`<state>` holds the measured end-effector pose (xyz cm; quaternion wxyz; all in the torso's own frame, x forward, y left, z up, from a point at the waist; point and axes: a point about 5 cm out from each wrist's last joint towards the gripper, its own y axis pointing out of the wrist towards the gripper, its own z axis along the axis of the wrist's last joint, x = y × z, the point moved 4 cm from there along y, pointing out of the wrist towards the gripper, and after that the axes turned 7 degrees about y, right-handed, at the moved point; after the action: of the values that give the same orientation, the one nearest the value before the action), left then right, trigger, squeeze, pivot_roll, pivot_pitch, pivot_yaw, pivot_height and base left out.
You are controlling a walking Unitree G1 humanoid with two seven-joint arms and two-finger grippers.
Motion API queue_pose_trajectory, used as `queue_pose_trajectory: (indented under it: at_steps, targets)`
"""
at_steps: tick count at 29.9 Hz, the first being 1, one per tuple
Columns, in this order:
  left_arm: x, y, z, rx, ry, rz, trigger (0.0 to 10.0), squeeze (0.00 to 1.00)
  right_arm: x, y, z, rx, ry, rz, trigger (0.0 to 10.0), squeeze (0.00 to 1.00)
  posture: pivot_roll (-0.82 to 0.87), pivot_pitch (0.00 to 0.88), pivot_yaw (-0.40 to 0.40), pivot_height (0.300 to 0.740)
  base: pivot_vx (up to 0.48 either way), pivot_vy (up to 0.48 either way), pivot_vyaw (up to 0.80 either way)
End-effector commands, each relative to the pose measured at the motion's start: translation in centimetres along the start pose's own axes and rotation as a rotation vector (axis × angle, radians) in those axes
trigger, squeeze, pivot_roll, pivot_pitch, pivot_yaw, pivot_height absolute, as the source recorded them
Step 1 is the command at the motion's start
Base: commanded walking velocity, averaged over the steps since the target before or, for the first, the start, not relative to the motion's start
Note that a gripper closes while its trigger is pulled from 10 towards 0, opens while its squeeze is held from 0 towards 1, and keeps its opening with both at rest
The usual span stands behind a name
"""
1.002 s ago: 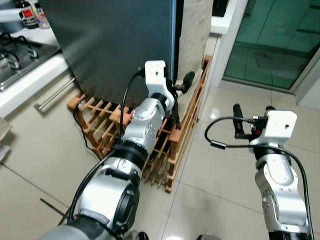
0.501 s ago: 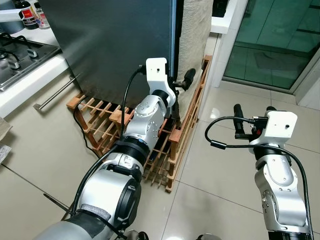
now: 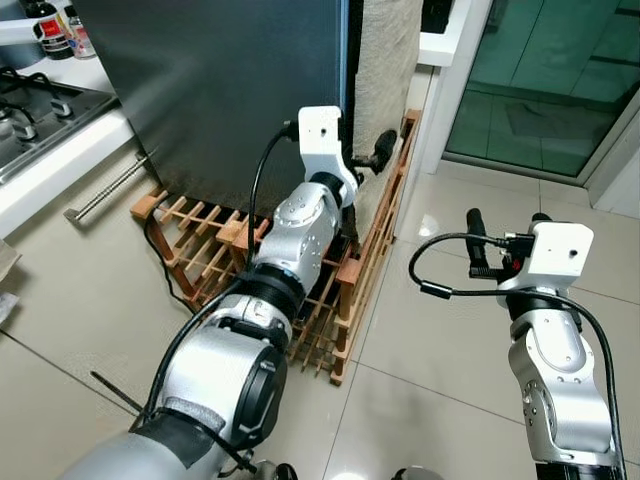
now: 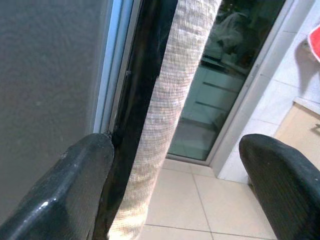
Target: Restocking fridge
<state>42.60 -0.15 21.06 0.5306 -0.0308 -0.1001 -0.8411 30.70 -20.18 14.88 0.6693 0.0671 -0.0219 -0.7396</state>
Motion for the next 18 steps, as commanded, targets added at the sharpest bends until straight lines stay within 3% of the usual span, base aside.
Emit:
queue_pose_trajectory:
  at_steps: [1, 18]
  targets:
    - [5.54, 0.97, 0.83, 0.014, -0.049, -0.101, 10.0, 0.0, -0.2, -0.28, 0.14, 0.009, -0.005, 0.001, 10.0, 0.03, -0.24, 0.063, 0.101, 0.74, 0.0, 0.0, 0.0]
    - [5.09, 1.72, 0.94, -0.057, -0.017, -0.048, 10.0, 0.0, -0.44, -1.03, -0.24, -0.007, -0.001, -0.003, 10.0, 0.03, -0.25, 0.103, 0.116, 0.74, 0.0, 0.0, 0.0]
